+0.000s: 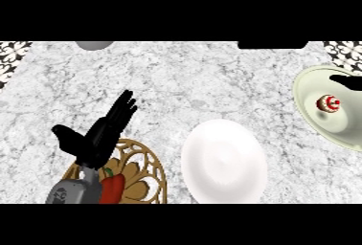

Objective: Pick the cupcake from the plate and place it in the bowl

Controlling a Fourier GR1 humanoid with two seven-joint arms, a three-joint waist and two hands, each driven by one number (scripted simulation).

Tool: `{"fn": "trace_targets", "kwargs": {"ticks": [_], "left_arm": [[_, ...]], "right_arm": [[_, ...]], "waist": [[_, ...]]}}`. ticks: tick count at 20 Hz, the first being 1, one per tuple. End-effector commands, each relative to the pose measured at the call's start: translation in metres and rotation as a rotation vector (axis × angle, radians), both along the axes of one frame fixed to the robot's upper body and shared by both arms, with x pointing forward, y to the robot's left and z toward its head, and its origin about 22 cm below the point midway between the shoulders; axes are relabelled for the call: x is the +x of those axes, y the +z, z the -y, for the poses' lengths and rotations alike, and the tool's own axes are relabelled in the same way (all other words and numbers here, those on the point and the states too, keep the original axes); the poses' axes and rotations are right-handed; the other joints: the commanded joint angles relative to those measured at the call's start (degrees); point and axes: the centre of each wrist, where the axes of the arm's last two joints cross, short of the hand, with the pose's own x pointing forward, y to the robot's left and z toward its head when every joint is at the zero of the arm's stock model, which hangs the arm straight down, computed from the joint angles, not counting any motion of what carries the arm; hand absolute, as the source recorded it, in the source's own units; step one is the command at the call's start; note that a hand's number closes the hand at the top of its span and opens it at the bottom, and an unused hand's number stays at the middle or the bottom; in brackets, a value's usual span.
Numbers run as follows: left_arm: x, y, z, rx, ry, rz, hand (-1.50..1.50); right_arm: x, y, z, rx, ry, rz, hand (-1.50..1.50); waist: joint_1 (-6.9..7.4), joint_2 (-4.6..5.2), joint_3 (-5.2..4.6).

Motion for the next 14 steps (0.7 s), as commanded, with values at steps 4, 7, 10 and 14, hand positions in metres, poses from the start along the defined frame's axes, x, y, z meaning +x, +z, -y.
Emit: {"fn": "trace_targets", "kwargs": {"ticks": [4, 7, 10, 14], "left_arm": [[-0.013, 0.0, -0.007, 0.021, 0.027, 0.001, 0.0], [-0.004, 0.002, -0.021, 0.002, 0.066, -0.018, 0.0], [-0.008, -0.002, -0.013, -0.004, 0.056, -0.032, 0.0], [-0.02, -0.019, -0.027, 0.001, 0.119, -0.045, 0.0]], "right_arm": [[-0.056, 0.006, 0.05, 0.147, 0.128, 0.261, -1.5], [-0.085, -0.01, 0.051, 0.226, 0.182, 0.28, -1.5], [-0.134, -0.02, 0.066, 0.2, 0.215, 0.337, -1.5], [-0.202, -0.041, 0.071, 0.218, 0.253, 0.338, -1.5]], "waist": [[-1.94, -0.87, -0.2], [-3.44, -1.27, -0.32], [-3.79, -1.12, -0.3], [-6.21, -1.54, -0.42]]}}
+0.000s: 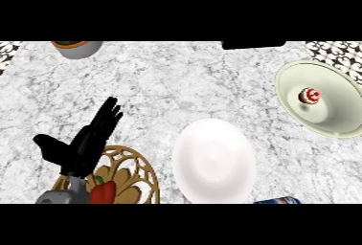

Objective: Pick the cupcake from the plate and place it in the bowl

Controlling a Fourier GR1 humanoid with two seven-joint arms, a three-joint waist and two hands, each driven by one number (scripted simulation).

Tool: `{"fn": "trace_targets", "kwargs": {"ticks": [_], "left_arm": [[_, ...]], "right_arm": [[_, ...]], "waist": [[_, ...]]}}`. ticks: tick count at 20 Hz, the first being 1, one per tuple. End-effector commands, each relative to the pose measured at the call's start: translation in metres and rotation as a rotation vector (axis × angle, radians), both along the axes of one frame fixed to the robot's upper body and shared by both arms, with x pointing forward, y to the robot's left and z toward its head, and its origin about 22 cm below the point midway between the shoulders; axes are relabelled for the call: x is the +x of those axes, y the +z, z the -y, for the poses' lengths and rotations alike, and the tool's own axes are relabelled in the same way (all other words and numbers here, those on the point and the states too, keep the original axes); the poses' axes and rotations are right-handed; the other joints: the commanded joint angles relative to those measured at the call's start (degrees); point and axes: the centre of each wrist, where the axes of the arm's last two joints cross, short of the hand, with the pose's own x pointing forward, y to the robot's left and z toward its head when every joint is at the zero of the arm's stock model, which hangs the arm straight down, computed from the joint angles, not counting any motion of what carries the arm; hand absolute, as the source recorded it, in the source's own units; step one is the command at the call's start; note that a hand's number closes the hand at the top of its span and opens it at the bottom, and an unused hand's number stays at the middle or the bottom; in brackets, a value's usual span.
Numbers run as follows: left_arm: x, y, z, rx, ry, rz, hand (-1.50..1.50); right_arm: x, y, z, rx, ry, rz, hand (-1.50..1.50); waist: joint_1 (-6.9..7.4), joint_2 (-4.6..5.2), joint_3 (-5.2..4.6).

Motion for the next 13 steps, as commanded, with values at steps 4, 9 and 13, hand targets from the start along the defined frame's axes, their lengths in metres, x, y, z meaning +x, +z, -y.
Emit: {"fn": "trace_targets", "kwargs": {"ticks": [4, 9, 13], "left_arm": [[-0.012, -0.004, -0.008, 0.013, 0.028, -0.005, 0.0], [0.0, 0.005, -0.004, -0.004, 0.031, 0.004, 0.0], [-0.012, 0.001, -0.003, -0.004, 0.025, 0.004, 0.0]], "right_arm": [[-0.15, -0.028, 0.006, -0.037, 0.041, 0.013, 1.5], [-0.258, -0.046, -0.023, 0.017, 0.04, -0.031, 1.5], [-0.311, -0.052, -0.054, 0.039, 0.093, -0.157, 1.5]], "waist": [[-1.96, -0.08, -0.02], [-2.04, 0.46, 0.09], [-1.23, 0.23, 0.33]]}}
